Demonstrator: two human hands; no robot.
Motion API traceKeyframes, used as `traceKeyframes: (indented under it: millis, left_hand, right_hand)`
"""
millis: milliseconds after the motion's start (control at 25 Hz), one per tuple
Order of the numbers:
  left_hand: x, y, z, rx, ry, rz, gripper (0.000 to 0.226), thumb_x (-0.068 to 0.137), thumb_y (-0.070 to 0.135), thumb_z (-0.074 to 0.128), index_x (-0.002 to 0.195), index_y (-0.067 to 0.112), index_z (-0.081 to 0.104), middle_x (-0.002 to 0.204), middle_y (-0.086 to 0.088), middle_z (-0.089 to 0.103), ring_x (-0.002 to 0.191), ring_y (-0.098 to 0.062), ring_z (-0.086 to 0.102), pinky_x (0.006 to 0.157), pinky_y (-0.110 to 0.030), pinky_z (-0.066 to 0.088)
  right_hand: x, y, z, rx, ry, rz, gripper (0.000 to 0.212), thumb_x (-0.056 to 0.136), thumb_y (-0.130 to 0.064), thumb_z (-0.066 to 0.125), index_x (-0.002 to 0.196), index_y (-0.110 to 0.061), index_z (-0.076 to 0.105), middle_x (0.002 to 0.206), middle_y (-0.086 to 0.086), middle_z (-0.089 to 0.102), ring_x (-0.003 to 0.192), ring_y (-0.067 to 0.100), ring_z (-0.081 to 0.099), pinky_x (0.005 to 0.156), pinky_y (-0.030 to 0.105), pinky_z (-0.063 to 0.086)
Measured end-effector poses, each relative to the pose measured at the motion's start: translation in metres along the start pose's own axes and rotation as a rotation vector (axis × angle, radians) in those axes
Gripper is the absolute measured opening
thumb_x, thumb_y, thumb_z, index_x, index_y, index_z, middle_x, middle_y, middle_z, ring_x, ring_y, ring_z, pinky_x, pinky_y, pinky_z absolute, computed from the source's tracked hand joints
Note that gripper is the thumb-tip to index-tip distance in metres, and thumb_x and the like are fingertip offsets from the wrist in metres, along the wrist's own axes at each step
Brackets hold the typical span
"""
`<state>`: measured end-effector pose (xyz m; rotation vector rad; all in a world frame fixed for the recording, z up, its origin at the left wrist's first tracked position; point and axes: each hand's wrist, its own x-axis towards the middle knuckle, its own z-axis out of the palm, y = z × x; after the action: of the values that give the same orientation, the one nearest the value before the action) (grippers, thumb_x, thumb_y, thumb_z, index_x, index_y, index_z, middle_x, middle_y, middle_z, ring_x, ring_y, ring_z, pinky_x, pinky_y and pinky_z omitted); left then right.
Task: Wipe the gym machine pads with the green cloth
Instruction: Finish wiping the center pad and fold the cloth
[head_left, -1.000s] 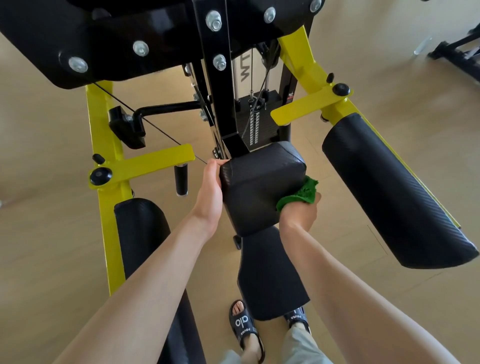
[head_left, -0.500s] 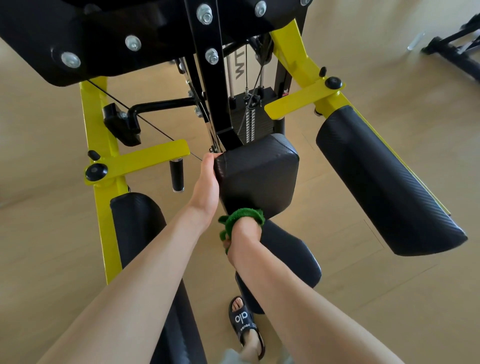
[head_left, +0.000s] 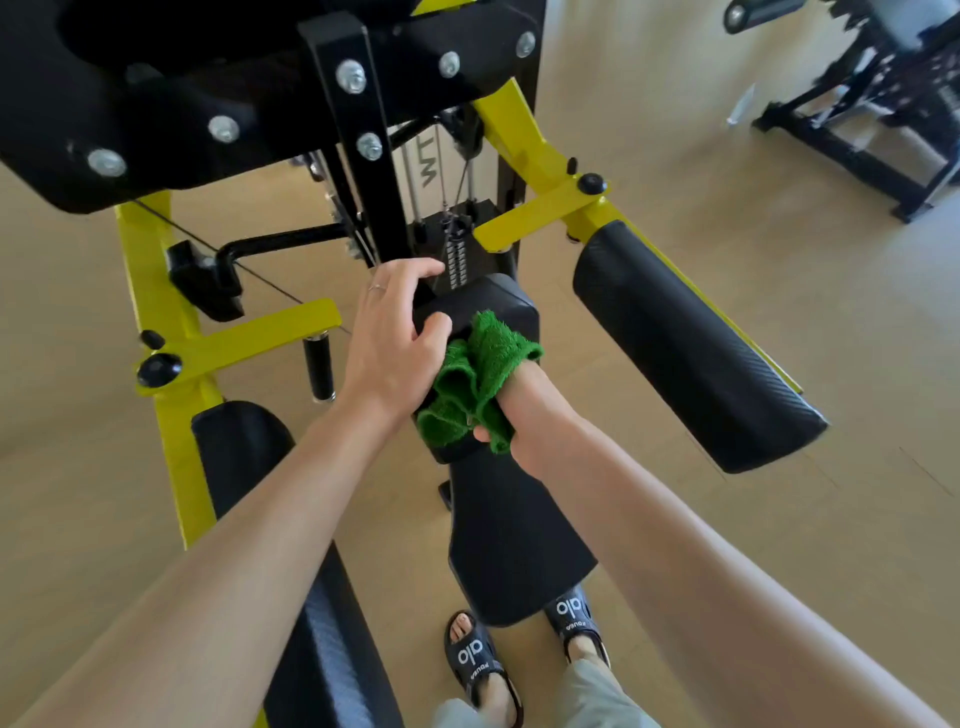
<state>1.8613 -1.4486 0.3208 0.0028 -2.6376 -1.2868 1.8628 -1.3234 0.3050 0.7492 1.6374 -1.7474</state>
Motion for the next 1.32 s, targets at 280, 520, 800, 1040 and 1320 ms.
traceKeyframes:
  millis: [280,520,800,1040,1320]
  left_hand:
    - [0.010,0.049,0.011,-0.167,-0.438,0.016,0.057,0.083,0.017,0.053,0.135,0.039,0.048,0.131,0.007,0.057,0.119,-0.005,0.054,0.098,-0.029,0.044]
    - [0.025,0.091,0.039,-0.158,-0.445,-0.157,0.028,0.082,0.028,0.077,0.100,0.017,0.059,0.084,0.007,0.067,0.074,-0.001,0.065,0.064,-0.019,0.049]
    - [0.027,0.144,0.092,-0.580,-0.611,-0.451,0.029,0.095,0.034,0.062,0.116,0.016,0.067,0.106,-0.008,0.077,0.102,-0.026,0.073,0.090,-0.043,0.056]
    - [0.035,0.186,0.168,-0.599,-0.632,-0.482,0.035,0.100,0.033,0.050,0.121,0.010,0.065,0.117,-0.012,0.072,0.106,-0.023,0.069,0.082,-0.038,0.058]
    - [0.039,0.251,0.277,-0.529,-0.679,-0.467,0.052,0.088,0.039,0.068,0.125,0.005,0.052,0.119,-0.013,0.068,0.107,-0.025,0.069,0.080,-0.038,0.059]
  right_hand:
    - [-0.040,-0.059,-0.065,-0.070,-0.229,-0.352,0.038,0.104,-0.027,0.043,0.072,-0.011,0.056,0.052,0.002,0.060,0.041,0.014,0.057,0.041,0.018,0.039]
    - [-0.042,-0.088,-0.140,-0.063,-0.329,-0.203,0.049,0.101,-0.022,0.038,0.056,-0.016,0.058,0.056,0.002,0.059,0.055,0.016,0.052,0.057,0.025,0.035]
    - [-0.024,-0.077,-0.222,0.399,-0.270,-0.066,0.046,0.092,-0.055,0.044,0.098,-0.016,0.068,0.100,0.007,0.069,0.086,0.023,0.063,0.080,0.033,0.047]
    - [-0.038,-0.060,-0.315,0.527,-0.346,-0.066,0.083,0.083,-0.063,0.062,0.130,0.005,0.058,0.126,0.020,0.066,0.122,0.034,0.060,0.116,0.048,0.035]
    - [-0.044,-0.068,-0.421,0.250,0.016,-0.310,0.032,0.086,-0.005,0.070,0.117,0.005,0.066,0.116,0.020,0.073,0.106,0.032,0.072,0.097,0.043,0.056]
